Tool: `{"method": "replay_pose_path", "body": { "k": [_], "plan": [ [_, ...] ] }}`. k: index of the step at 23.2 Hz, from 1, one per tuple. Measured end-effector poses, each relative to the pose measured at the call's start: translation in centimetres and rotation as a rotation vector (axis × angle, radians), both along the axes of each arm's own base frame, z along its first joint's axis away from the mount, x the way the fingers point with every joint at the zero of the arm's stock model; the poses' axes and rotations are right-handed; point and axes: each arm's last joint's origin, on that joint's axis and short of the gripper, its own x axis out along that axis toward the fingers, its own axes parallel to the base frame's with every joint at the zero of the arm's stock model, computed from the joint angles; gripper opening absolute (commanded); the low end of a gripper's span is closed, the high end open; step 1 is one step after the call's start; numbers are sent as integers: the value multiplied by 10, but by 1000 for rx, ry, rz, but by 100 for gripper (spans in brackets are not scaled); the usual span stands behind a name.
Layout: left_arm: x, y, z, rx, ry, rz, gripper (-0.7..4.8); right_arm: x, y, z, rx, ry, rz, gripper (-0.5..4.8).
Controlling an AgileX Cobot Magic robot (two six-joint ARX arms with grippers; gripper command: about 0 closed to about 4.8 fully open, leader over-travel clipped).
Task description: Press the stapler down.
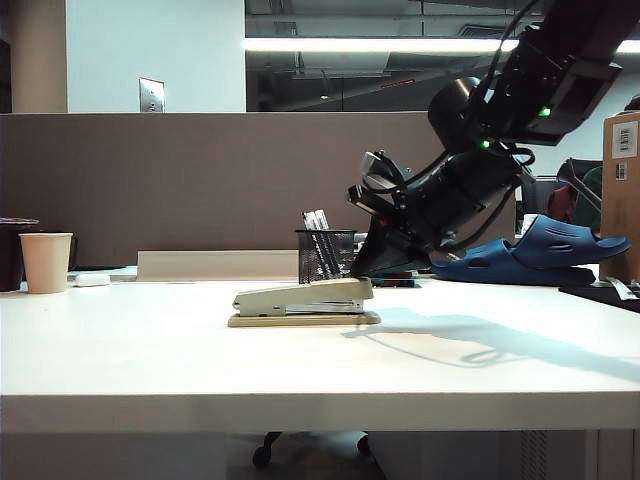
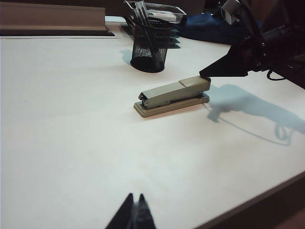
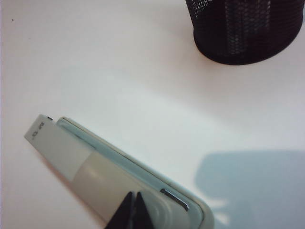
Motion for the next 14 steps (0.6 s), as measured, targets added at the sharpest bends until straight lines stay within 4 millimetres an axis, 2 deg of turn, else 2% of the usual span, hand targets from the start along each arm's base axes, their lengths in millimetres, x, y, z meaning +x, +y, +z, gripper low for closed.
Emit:
{"method": "replay_pose_path", "body": {
  "k": [4,8,10,12,14],
  "plan": [
    [0,0,0,0,0,0,-5,3,1,9,-1,6,2,-9],
    [0,0,0,0,-1,0,-5,-1,-1,31,10,-30,-2,-9],
    [0,0,1,0,-10,0,-5,-5,-3,51,11,-87,-23,-9],
    [1,0,5,-1,-54,9,-5,-12,-8,83,6,-190,-45,-9],
    [1,1,8,0,-88,26,-5,-17,-12,100,-2,-251,-55,-9]
  ]
}}
